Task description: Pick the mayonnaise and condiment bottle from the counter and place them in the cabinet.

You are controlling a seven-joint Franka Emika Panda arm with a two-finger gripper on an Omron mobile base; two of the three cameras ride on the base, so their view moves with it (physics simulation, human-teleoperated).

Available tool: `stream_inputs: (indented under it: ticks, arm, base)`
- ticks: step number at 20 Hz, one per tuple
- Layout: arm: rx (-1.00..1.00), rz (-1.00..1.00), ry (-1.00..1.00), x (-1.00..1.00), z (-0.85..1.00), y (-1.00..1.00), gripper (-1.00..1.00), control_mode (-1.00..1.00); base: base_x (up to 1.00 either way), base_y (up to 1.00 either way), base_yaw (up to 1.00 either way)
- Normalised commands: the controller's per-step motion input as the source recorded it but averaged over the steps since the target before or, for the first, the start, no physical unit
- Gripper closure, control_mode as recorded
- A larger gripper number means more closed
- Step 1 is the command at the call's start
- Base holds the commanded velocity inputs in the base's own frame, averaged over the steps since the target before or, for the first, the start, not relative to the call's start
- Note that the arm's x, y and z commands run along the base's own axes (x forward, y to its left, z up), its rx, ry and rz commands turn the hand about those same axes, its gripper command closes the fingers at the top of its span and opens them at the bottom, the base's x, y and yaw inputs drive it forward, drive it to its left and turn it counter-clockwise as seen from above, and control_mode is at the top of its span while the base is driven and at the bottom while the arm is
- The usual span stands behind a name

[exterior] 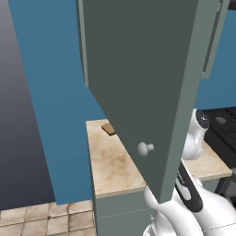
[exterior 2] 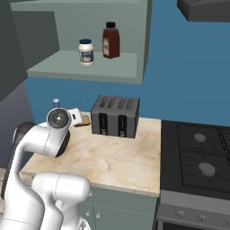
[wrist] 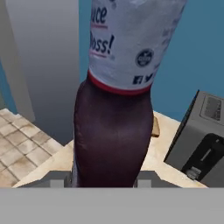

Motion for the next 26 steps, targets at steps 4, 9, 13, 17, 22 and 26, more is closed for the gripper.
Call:
stream_inputs:
  ticks: [4, 9, 13, 17, 22, 26]
  arm:
    - [0.00, -0.17, 0.00, -0.34, 0.38, -0.14, 1.00, -1.00]
    - [0.00, -0.19, 0.00, -0.38, 0.39, -0.19, 1.00, -1.00]
    - [0.00, -0.18, 0.00, -0.33, 0.43, -0.29, 1.00, -1.00]
    - [0.00, -0.17, 0.00, -0.34, 0.50, -0.28, 1.00, -1.00]
    - [0.00, -0.17, 0.00, -0.25, 0.51, -0.24, 1.00, -1.00]
    - [0.00, -0.16, 0.00, -0.22, 0.55, -0.25, 1.00, -1.00]
  base:
    - [0.00, 0.00, 0.00]
    - [0.00, 0.00, 0.00]
    - [0.00, 0.00, 0.00]
    - [0.00, 0.00, 0.00]
    - [0.00, 0.00, 0.00]
    - [0.00, 0.00, 0.00]
